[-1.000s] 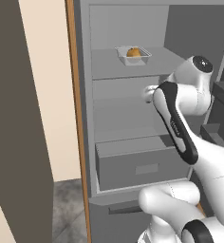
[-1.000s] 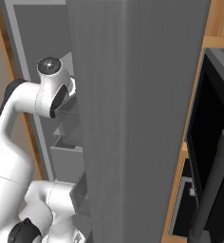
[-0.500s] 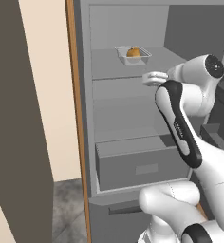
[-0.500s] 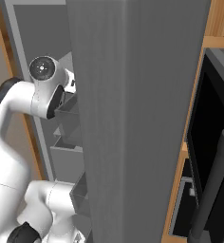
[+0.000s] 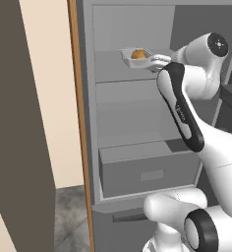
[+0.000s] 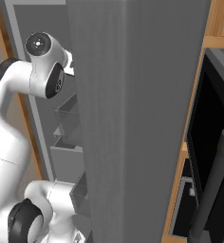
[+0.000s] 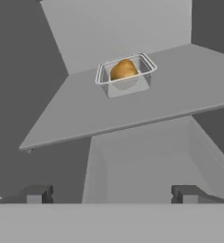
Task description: Place the tupperware containing the chicken drumstick and potato meal in the microwave. Close the microwave door and press the start button to reheat the meal.
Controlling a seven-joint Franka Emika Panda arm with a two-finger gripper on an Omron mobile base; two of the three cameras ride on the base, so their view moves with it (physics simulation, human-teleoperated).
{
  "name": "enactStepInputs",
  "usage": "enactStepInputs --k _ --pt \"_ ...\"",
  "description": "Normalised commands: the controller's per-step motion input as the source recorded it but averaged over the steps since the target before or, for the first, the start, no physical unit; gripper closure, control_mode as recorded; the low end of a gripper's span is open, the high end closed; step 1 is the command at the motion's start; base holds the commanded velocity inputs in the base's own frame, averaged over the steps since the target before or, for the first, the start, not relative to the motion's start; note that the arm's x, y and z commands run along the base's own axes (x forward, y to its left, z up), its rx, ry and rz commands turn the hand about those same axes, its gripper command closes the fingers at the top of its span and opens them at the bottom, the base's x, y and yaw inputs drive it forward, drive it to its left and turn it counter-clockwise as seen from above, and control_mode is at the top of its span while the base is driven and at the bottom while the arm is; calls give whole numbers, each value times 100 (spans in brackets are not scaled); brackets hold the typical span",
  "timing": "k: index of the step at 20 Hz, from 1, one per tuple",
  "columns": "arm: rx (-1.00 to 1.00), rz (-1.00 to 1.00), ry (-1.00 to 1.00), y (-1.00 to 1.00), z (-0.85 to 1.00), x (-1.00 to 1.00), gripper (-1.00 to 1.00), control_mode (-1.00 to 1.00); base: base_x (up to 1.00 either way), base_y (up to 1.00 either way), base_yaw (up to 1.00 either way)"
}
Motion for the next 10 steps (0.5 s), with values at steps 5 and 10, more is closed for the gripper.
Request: enactStepInputs --k 5,10 --pt "0 -12 0 0 0 41 -100 -100 0 0 0" --pt "2 -8 0 0 0 45 -100 -100 0 0 0"
